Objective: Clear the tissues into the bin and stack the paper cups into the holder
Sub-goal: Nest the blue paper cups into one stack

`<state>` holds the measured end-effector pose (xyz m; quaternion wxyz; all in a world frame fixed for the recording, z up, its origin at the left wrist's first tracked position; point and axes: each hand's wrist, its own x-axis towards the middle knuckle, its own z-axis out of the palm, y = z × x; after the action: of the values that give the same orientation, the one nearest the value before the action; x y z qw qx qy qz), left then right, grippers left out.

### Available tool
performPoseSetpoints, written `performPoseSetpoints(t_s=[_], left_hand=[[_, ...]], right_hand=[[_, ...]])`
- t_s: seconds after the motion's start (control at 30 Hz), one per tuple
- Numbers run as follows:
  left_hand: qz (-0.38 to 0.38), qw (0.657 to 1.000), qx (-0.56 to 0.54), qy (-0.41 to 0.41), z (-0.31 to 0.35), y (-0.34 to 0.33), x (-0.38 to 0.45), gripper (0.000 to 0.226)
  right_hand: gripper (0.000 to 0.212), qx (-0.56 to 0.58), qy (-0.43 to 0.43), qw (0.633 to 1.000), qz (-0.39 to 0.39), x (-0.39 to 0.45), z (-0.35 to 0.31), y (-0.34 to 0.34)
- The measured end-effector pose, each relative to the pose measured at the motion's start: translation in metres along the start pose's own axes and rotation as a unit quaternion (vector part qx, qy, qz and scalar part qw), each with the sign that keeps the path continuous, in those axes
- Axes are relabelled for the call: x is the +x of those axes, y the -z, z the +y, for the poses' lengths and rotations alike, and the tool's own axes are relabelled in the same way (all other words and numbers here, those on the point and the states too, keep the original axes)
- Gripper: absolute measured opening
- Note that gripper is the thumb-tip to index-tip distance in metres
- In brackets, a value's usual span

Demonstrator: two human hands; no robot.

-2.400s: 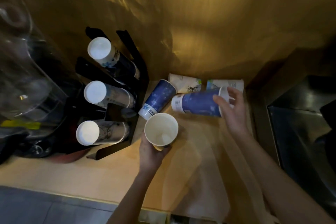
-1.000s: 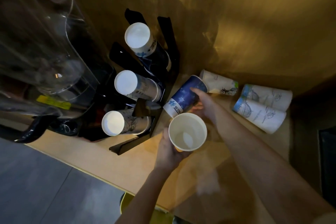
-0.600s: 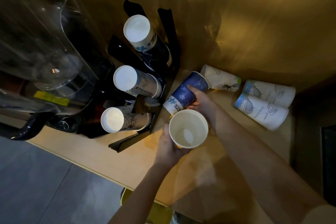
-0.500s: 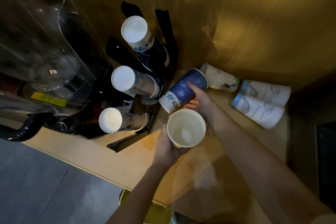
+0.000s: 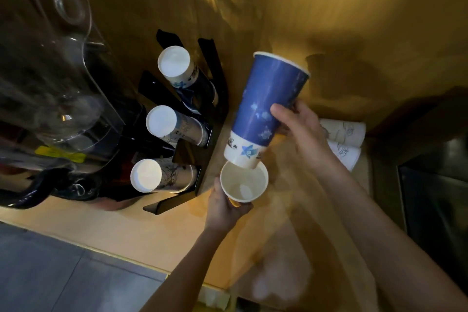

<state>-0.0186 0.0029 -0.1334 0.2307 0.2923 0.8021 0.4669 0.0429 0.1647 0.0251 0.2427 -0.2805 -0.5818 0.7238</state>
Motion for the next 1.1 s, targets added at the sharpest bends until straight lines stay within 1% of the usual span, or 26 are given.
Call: performPoseSetpoints(t_s=[0.03,0.1,0.23,0.33,0.4,0.5,0.57,0.67,0.73,0.8,0.93,1.1], left_hand=[[0.0,1.0,-0.003,-0.003,0.001,0.0,-0.001,0.092],[0.001,1.0,-0.01,-0.007,0.002,0.0,-0.001,0.093],[0.005,1.0,-0.007,-0.016,-0.002,-0.002,-0.001,0.091],[0.01,1.0,0.001,-0.025,-0.002,-0.002,-0.002,0.094],[0.019,1.0,-0.004,-0.024,0.0,-0.003,-0.002,0.094],[0.024,1.0,-0.001,-0.012,0.001,-0.005,-0.001,0.09],[0.024,1.0,0.005,-0.01,0.0,-0.006,-0.001,0.089],[0.029,1.0,-0.001,-0.005,0.0,-0.007,-0.001,0.087],[0.032,0.999,-0.002,0.0,0.0,-0.007,-0.001,0.086],[0.033,0.999,0.001,0.001,0.0,-0.007,-0.002,0.087],[0.02,1.0,0.004,0.003,0.006,-0.003,0.0,0.092],[0.035,0.999,0.009,0.022,0.006,0.004,0.011,0.095]], right_hand=[[0.046,-0.033,0.027,0.999,-0.004,-0.008,-0.001,0.001],[0.055,-0.103,0.052,0.993,-0.012,-0.021,0.005,0.004],[0.068,-0.264,0.065,0.961,-0.042,-0.039,0.033,0.002],[0.079,-0.32,0.043,0.945,-0.043,-0.05,0.057,0.003],[0.092,-0.355,0.017,0.934,-0.042,-0.056,0.071,0.004],[0.106,-0.352,0.004,0.935,-0.044,-0.064,0.076,0.002],[0.108,-0.382,0.019,0.922,-0.053,-0.065,0.074,0.0],[0.1,-0.48,0.059,0.872,-0.076,-0.066,0.076,-0.002],[0.096,-0.513,0.074,0.852,-0.08,-0.067,0.08,-0.003],[0.093,-0.508,0.08,0.854,-0.071,-0.068,0.082,-0.002],[0.091,-0.449,0.046,0.89,-0.067,-0.062,0.079,-0.001],[0.087,-0.371,0.031,0.927,-0.055,-0.047,0.081,-0.011]])
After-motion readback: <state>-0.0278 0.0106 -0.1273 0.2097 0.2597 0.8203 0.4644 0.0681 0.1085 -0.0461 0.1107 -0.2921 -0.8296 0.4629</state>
